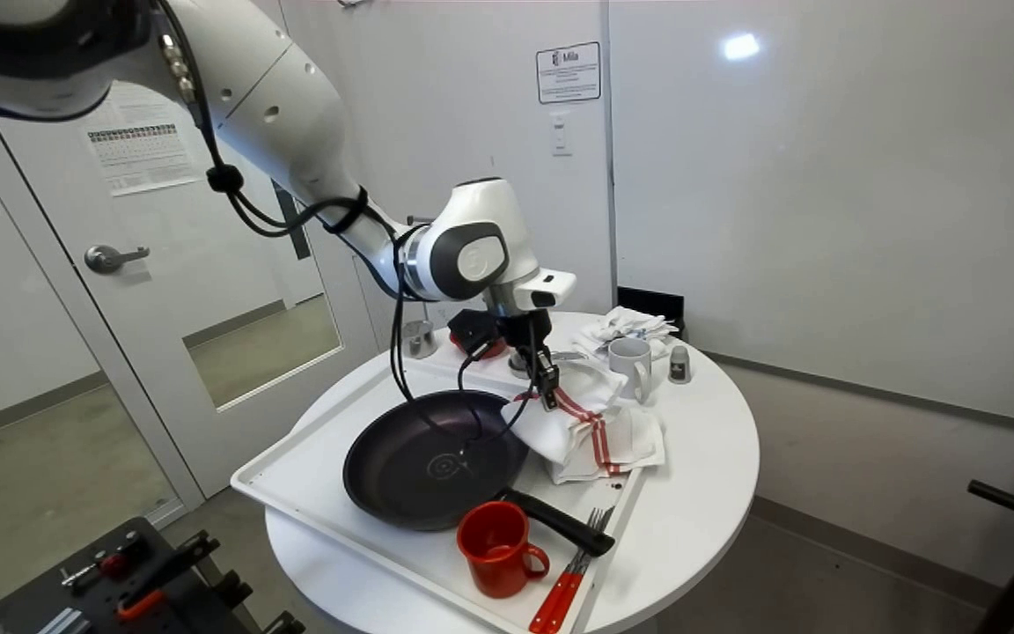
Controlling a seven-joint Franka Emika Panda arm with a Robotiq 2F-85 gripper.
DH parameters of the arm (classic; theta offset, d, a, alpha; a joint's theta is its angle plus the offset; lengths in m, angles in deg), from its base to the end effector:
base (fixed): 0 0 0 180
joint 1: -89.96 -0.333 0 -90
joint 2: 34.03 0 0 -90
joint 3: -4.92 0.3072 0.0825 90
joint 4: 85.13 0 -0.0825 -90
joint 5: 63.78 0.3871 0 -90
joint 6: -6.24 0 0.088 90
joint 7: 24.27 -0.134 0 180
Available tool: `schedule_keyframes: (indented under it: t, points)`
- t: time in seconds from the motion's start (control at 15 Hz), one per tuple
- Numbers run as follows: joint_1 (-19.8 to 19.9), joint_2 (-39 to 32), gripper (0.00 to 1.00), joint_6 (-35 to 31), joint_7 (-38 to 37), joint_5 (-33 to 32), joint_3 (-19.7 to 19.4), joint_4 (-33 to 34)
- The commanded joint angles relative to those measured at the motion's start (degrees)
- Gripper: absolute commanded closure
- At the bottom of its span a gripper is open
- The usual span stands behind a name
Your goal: Move the towel from left to right.
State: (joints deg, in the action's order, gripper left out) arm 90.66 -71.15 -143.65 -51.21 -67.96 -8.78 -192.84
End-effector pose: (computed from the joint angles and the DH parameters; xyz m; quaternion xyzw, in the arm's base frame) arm 0.6250 -0.1566 0.1443 0.9494 -0.2966 0.0604 0.0841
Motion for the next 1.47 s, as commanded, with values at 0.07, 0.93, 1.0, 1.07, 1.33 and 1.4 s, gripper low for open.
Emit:
schedule_keyframes:
  t: [0.07,0.93,1.0,1.07,1.33,1.4]
  points:
    - [3.1,-3.1,0.97,4.7,4.2,4.0,1.6,6.7]
    - [7.7,-10.8,0.97,10.5,8.4,9.5,5.2,18.1]
    - [7.7,-11.7,0.97,10.9,8.3,9.5,5.2,19.0]
    - [7.7,-12.6,0.97,11.1,8.2,9.6,5.2,19.8]
    - [8.2,-15.5,0.97,11.8,8.4,9.8,5.3,22.7]
    - [8.3,-16.1,0.97,11.9,8.4,9.7,5.2,23.3]
